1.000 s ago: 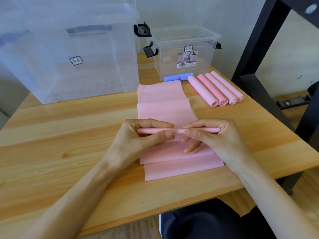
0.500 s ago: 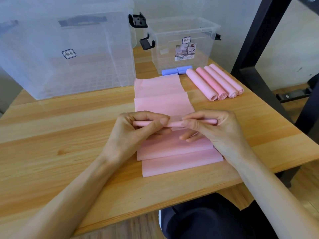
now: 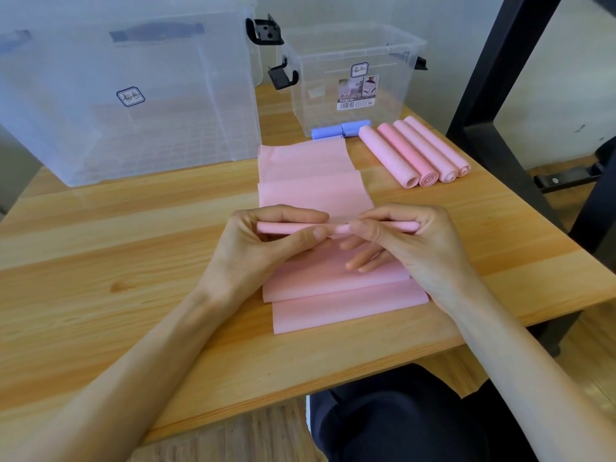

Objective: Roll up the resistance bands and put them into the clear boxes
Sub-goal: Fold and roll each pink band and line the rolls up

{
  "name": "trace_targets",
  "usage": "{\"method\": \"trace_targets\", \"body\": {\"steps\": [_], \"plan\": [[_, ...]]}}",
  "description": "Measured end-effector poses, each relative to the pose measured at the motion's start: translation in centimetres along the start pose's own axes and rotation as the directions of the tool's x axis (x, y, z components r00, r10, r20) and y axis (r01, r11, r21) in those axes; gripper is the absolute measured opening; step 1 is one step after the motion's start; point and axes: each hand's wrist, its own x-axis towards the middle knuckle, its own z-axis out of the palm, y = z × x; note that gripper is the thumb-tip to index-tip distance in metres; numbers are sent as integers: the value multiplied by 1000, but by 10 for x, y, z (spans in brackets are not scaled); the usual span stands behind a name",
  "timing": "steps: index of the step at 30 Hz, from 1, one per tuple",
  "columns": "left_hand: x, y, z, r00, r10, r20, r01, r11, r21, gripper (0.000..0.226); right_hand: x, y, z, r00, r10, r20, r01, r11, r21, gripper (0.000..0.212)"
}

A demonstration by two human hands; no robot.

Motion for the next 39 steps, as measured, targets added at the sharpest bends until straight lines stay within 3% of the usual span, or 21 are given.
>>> {"method": "trace_targets", "body": {"steps": [10, 15, 21, 27, 32, 39], "plan": [[2, 1, 2, 998, -41, -55, 40, 999, -18, 16, 1, 0, 0, 1000, -16, -19, 17, 999, 42, 17], [1, 2, 2, 998, -49, -29, 48, 998, -42, 16, 1, 1, -1, 999, -16, -37, 16, 1000, 22, 10], [2, 1, 1, 998, -49, -40, 48, 998, -30, 14, 1, 2, 0, 1000, -6, 6, 6, 1000, 26, 24], [0, 0, 1, 1000, 9, -10, -9, 999, 36, 23, 1, 3, 0, 999, -8, 32, 7, 1000, 25, 14], [1, 1, 3, 998, -55, -40, 55, 998, -18, 19, 1, 3, 0, 1000, 2, 10, -2, 999, 42, 28], [-2, 3, 1, 1000, -14, 6, 14, 1000, 2, 24, 1, 5, 0, 999, -9, 43, 7, 999, 39, 17]]}}
